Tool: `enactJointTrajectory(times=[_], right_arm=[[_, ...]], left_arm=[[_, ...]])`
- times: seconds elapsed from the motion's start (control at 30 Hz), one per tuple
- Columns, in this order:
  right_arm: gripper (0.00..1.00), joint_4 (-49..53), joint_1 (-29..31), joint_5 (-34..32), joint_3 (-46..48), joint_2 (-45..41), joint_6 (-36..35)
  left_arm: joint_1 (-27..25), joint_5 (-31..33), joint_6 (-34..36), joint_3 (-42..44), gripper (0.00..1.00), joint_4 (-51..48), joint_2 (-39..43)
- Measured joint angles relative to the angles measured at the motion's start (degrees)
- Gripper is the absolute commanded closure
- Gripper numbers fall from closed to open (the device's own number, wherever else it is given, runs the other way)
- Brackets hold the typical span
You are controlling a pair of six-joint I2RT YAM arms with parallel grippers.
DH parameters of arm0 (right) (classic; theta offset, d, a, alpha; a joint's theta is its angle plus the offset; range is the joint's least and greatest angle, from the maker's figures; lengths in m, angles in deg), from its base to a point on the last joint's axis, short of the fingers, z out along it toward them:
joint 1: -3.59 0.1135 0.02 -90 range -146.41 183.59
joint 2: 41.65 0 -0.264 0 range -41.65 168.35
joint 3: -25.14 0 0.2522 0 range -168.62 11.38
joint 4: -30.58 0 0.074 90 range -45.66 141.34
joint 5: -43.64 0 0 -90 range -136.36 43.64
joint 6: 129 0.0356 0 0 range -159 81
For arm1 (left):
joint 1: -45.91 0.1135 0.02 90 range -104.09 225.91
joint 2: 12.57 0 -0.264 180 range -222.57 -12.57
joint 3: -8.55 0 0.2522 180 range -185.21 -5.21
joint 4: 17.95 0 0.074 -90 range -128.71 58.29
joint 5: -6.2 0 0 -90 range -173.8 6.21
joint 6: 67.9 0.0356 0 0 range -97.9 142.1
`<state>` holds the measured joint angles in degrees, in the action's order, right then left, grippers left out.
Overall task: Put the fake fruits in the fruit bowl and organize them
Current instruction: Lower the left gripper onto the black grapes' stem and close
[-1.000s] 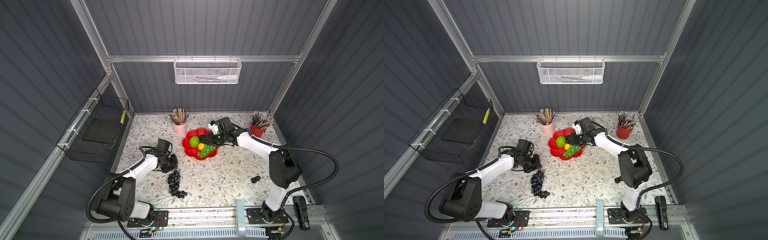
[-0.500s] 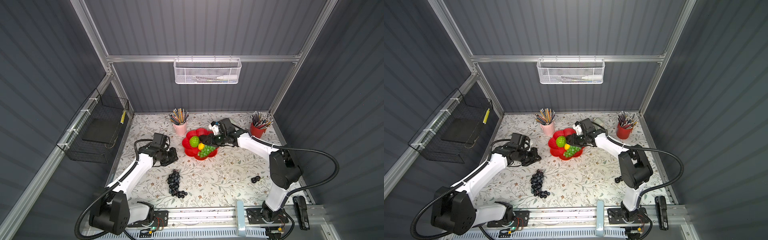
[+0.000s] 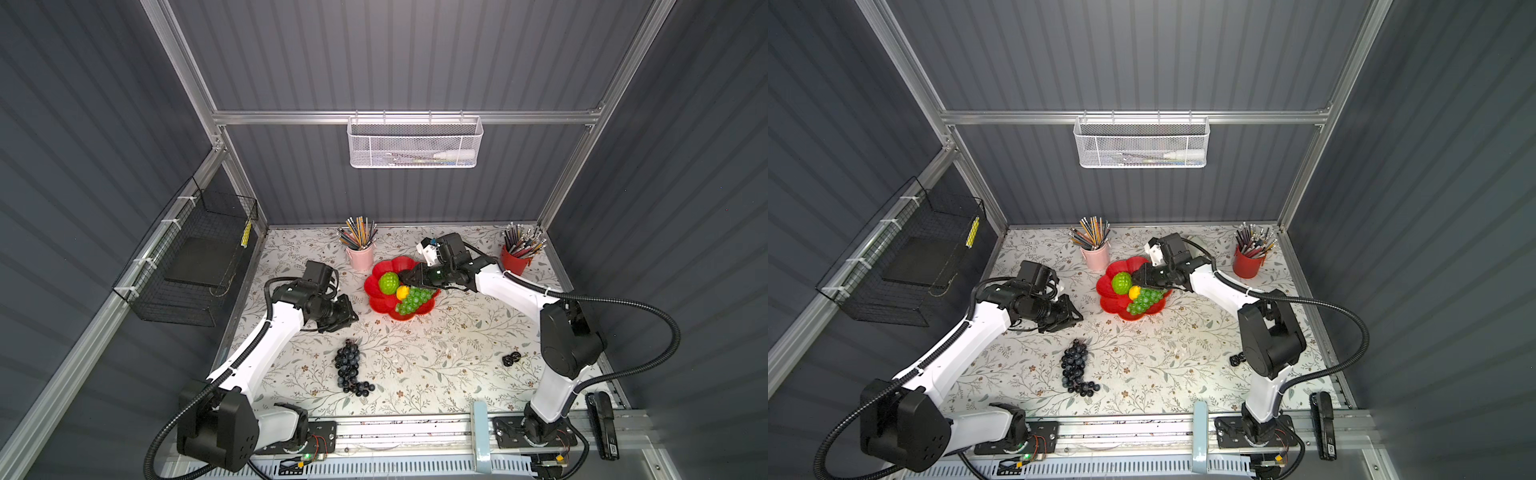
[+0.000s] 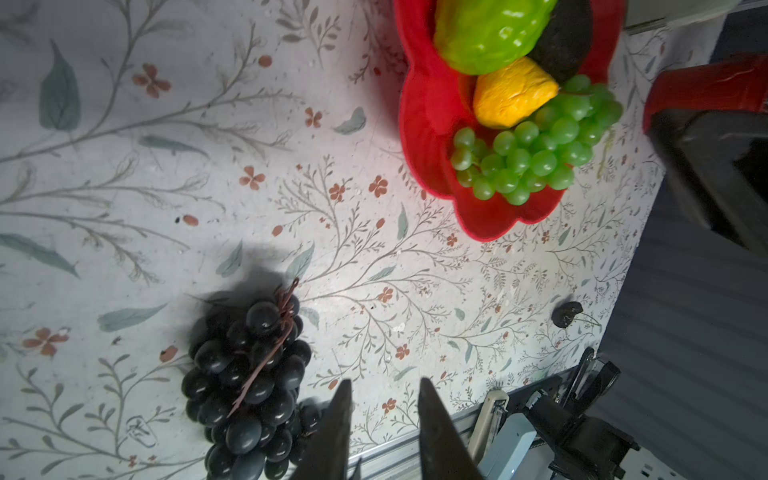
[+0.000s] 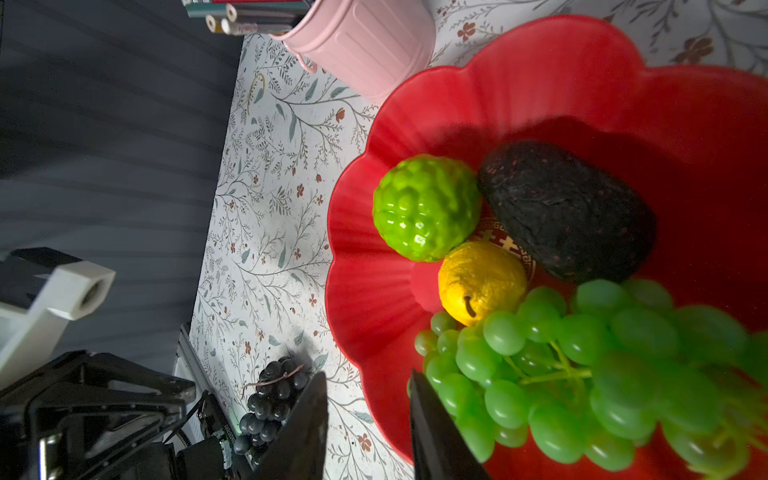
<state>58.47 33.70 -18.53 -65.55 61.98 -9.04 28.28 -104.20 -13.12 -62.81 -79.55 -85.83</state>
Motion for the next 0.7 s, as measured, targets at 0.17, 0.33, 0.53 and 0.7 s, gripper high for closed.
enactJointTrajectory(times=[0.17,0.33,0.53,0.7], right_arm=[[0.65,-0.79,0.00,0.11,0.07,0.02,0.04],[0.64,-0.87,0.00,0.31,0.09,0.17,0.04],[0.64,-0.83,0.00,0.46,0.09,1.44,0.04],[0.65,-0.87,0.00,0.61,0.07,2.67,0.11]], left_arm=[[0.00,0.44,-1.75,3.54,0.70,-1.77,-0.22],[0.00,1.31,-2.08,4.07,0.68,-2.60,-1.86],[0.00,2.45,-1.86,4.09,0.62,-3.34,-3.91],[0.00,2.84,-1.62,4.61,0.57,-4.61,-3.78]])
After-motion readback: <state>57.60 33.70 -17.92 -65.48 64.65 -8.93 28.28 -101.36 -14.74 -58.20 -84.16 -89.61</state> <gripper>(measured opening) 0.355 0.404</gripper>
